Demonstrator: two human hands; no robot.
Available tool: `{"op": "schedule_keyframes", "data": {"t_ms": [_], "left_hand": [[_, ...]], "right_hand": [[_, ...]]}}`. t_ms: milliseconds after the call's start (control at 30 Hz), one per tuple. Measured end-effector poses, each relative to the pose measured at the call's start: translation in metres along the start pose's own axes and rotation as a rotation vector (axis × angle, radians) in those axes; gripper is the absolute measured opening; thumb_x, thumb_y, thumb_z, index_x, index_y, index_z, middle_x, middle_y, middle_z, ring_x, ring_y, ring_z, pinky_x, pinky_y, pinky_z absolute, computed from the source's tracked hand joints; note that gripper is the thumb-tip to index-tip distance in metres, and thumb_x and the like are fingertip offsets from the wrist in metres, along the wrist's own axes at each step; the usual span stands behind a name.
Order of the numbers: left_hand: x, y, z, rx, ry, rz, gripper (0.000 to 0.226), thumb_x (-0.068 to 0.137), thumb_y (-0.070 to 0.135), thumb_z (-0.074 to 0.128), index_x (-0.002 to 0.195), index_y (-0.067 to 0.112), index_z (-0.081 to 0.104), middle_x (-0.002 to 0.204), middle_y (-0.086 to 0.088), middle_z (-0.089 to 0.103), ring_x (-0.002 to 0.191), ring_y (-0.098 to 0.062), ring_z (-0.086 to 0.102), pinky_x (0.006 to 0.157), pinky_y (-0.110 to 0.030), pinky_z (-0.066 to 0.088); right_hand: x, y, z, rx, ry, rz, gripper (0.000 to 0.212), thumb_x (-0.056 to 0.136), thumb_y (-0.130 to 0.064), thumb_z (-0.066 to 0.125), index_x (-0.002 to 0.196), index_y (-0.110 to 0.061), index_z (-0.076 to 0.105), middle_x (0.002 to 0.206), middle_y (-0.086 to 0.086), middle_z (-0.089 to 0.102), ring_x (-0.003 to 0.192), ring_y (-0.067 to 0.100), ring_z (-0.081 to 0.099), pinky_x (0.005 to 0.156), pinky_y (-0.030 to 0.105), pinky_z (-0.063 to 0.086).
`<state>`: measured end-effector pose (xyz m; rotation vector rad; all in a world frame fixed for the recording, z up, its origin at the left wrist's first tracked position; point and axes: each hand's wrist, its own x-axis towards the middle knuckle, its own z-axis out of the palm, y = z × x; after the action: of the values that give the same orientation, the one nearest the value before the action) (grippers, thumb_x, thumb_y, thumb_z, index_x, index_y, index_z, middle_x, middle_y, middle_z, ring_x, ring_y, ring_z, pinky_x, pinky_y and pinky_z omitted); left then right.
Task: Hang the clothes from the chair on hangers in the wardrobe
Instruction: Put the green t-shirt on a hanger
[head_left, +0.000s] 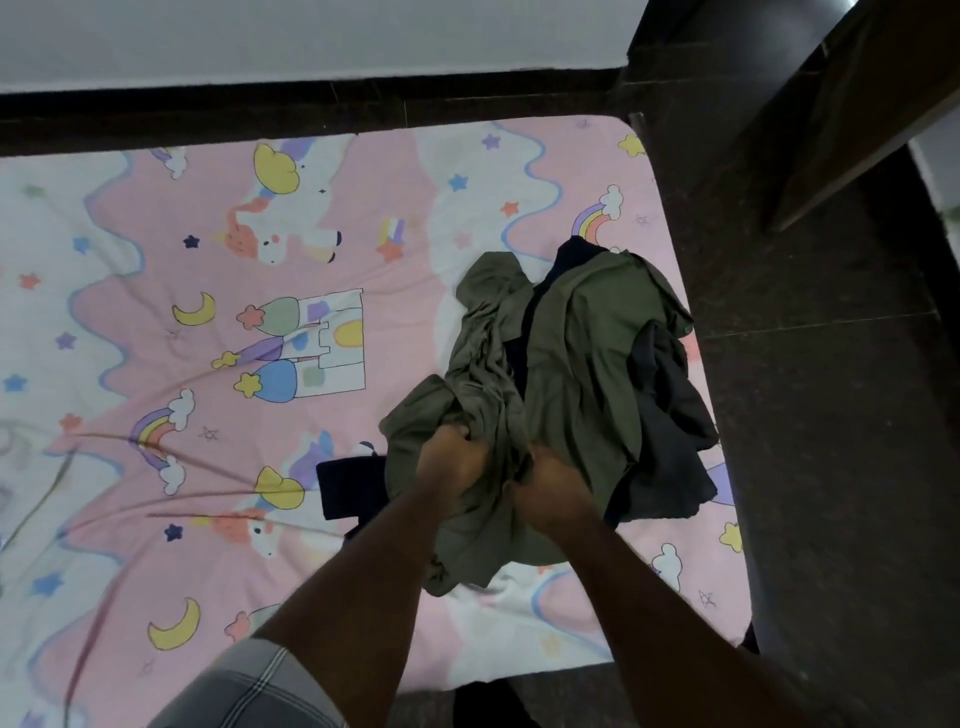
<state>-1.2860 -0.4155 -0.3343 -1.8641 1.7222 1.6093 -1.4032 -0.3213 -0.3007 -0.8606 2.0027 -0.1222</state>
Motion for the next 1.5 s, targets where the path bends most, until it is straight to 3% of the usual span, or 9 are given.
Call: {"op": "schedule_keyframes", "data": {"t_ms": [67, 200, 433, 600, 767, 967, 1167, 1367, 1500], "left_hand": [[-0.004, 0.009, -0.019, -0.111, 0.06, -0.025, 0.022, 0.094, 0.022, 0.056, 0.075, 0.013, 0.06, 0.08, -0.003, 0.062, 0.085, -0.026, 0.06, 0.072, -0.032, 0.042], [-0.02, 0.02, -0.071, -0.218, 0.176, 0.013, 0.024, 0.087, 0.03, 0.058, 0.086, 0.009, 0.069, 0.079, -0.011, 0.067, 0.076, -0.03, 0.061, 0.068, -0.035, 0.046], [-0.069, -0.004, -0.164, 0.121, 0.502, 0.056, 0.015, 0.094, 0.018, 0.05, 0.086, 0.012, 0.06, 0.084, -0.005, 0.06, 0.084, -0.027, 0.055, 0.072, -0.029, 0.035], [-0.101, -0.09, -0.237, 0.042, 0.92, -0.163, 0.045, 0.094, 0.023, 0.055, 0.136, 0.008, 0.051, 0.137, -0.021, 0.053, 0.127, -0.04, 0.049, 0.104, -0.051, 0.039], [-0.103, -0.138, -0.244, 0.181, 0.751, -0.18, 0.084, 0.092, 0.041, 0.062, 0.158, 0.018, 0.016, 0.163, -0.011, 0.02, 0.15, -0.033, 0.018, 0.118, -0.063, 0.015], [-0.081, -0.157, -0.225, 0.248, 0.518, -0.087, 0.076, 0.094, 0.035, 0.06, 0.157, 0.016, 0.021, 0.161, -0.011, 0.029, 0.149, -0.033, 0.025, 0.118, -0.061, 0.02], [-0.041, -0.163, -0.222, 0.31, 0.382, 0.028, 0.071, 0.096, 0.034, 0.055, 0.157, 0.019, 0.022, 0.162, -0.008, 0.028, 0.151, -0.028, 0.021, 0.121, -0.057, 0.014], [0.012, -0.15, -0.216, 0.373, 0.299, 0.165, 0.07, 0.097, 0.034, 0.053, 0.158, 0.018, 0.022, 0.161, -0.009, 0.029, 0.151, -0.029, 0.021, 0.122, -0.056, 0.016], [0.051, -0.132, -0.206, 0.372, 0.266, 0.217, 0.069, 0.098, 0.033, 0.053, 0.158, 0.018, 0.022, 0.162, -0.008, 0.029, 0.151, -0.029, 0.02, 0.122, -0.055, 0.015]], "right_hand": [[-0.002, -0.007, -0.004, 0.035, 0.006, -0.022, 0.049, 0.085, -0.032, 0.062, 0.131, -0.015, 0.056, 0.13, 0.011, 0.062, 0.121, 0.033, 0.057, 0.096, 0.032, 0.044], [-0.011, -0.033, -0.011, 0.078, -0.002, -0.068, 0.056, 0.088, -0.034, 0.065, 0.138, -0.016, 0.051, 0.132, 0.009, 0.061, 0.122, 0.032, 0.057, 0.098, 0.031, 0.043], [-0.033, -0.093, -0.006, 0.098, 0.039, -0.191, 0.058, 0.088, -0.03, 0.067, 0.139, -0.011, 0.049, 0.137, 0.009, 0.057, 0.127, 0.029, 0.052, 0.107, 0.029, 0.038], [-0.022, -0.117, 0.023, 0.084, 0.038, -0.294, 0.057, 0.075, -0.043, 0.058, 0.125, -0.014, 0.059, 0.121, 0.008, 0.065, 0.113, 0.028, 0.06, 0.102, 0.04, 0.048], [-0.033, -0.152, 0.05, 0.019, -0.037, -0.304, 0.041, 0.086, -0.029, 0.062, 0.12, -0.007, 0.056, 0.117, 0.01, 0.064, 0.109, 0.028, 0.061, 0.093, 0.034, 0.05], [-0.026, -0.173, 0.085, -0.097, -0.069, -0.269, 0.054, 0.09, -0.026, 0.063, 0.137, -0.005, 0.046, 0.139, 0.014, 0.052, 0.127, 0.031, 0.05, 0.104, 0.036, 0.042], [-0.005, -0.192, 0.105, -0.111, -0.047, -0.177, 0.049, 0.088, -0.028, 0.062, 0.132, -0.008, 0.052, 0.13, 0.012, 0.058, 0.122, 0.032, 0.054, 0.099, 0.036, 0.045], [0.058, -0.191, 0.084, -0.049, 0.097, -0.052, 0.022, 0.089, -0.022, 0.06, 0.102, -0.005, 0.055, 0.092, 0.007, 0.055, 0.089, 0.024, 0.054, 0.075, 0.029, 0.039], [0.112, -0.182, 0.062, -0.039, 0.199, 0.01, 0.029, 0.089, -0.022, 0.062, 0.111, -0.003, 0.056, 0.102, 0.012, 0.062, 0.098, 0.032, 0.061, 0.072, 0.03, 0.038]]}}
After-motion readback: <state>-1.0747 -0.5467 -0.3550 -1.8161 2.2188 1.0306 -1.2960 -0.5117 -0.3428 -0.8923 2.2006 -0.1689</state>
